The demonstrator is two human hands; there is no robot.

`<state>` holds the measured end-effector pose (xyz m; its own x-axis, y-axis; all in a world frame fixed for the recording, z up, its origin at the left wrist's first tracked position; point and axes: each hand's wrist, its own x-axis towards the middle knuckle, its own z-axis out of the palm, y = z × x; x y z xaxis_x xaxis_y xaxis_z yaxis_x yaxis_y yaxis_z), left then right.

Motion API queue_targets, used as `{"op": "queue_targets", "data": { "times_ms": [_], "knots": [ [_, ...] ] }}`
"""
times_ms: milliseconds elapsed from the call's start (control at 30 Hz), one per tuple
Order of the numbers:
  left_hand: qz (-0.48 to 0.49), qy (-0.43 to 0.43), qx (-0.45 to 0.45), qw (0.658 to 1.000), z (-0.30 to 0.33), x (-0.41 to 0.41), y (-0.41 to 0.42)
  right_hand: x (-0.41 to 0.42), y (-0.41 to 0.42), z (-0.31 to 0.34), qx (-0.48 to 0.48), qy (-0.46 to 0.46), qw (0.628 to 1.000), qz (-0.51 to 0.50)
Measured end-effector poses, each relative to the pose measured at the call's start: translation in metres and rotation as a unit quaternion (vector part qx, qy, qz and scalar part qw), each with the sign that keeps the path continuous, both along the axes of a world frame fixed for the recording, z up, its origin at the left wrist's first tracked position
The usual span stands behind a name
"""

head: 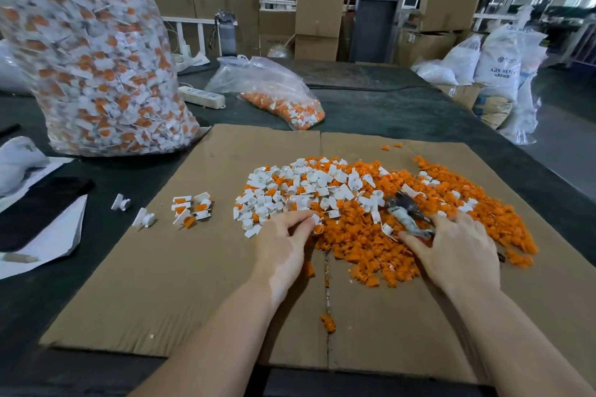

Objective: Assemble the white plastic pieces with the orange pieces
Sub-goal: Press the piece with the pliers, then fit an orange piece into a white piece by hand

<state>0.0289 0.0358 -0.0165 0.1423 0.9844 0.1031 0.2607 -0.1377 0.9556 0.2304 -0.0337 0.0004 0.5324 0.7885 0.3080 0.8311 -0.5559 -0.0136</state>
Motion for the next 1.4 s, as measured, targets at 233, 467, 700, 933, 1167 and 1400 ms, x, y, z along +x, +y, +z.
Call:
{"op": "queue_targets", "data": {
  "times_ms": [233,467,700,933,1167,1400],
  "knots": [
    [-0.048,0.008,0.028,0.998,0.003,-0.003,-0.002,-0.065,0.013,-0.008,0.186,0.068,0.916,0.350],
    [-0.099,-0.020,0.009,0.995,0.004,-0.009,-0.007,-0.079,0.018,-0.018,0.250,0.159,0.884,0.363],
    [-0.097,0.047,0.080,0.991,0.003,-0.004,-0.009,-0.079,0.013,-0.021,0.266,0.165,0.874,0.372],
    [-0.084,0.092,0.093,0.988,0.001,-0.003,-0.011,-0.081,0.013,-0.019,0.260,0.146,0.873,0.385],
    [-0.086,0.118,0.098,0.984,-0.003,-0.002,-0.009,-0.080,0.013,-0.021,0.264,0.118,0.879,0.380],
    [-0.082,0.092,0.102,0.987,-0.002,-0.003,-0.009,-0.080,0.012,-0.023,0.279,0.141,0.873,0.374]
  ]
}}
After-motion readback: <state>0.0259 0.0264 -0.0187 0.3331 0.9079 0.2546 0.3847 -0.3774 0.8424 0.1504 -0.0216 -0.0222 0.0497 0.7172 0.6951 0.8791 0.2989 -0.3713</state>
